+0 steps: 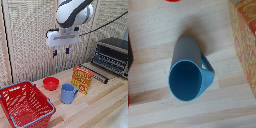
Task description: Extend the gripper towards the oven tray handle. Grasp the handle and carefully pull the tray out of the oven. Move the gripper above the red bowl. Grab the red bowl gently. Lift the bowl and place it onto the oven tray.
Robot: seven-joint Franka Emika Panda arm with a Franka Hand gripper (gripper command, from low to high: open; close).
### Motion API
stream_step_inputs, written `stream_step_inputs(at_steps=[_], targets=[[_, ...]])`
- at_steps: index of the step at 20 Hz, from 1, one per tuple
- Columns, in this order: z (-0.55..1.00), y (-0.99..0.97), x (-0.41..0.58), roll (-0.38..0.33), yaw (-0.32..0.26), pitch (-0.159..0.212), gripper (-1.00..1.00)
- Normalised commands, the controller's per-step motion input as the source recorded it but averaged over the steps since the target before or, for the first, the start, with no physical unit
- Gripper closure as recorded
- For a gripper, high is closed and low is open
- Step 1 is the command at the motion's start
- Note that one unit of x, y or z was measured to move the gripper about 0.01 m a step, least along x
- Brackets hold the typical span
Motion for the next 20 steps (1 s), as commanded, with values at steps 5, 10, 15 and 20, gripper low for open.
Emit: stream_step_inputs(at_steps=[5,10,15,20], targets=[[0.09,0.16,0.149,-0.303,0.057,0.019,-1.00],[0.08,0.01,0.017,-0.375,0.117,0.014,-1.00],[0.01,-0.02,0.000,-0.365,0.162,-0.005,-1.00],[0.00,-0.09,0.000,-0.372,0.149,-0.009,-1.00]])
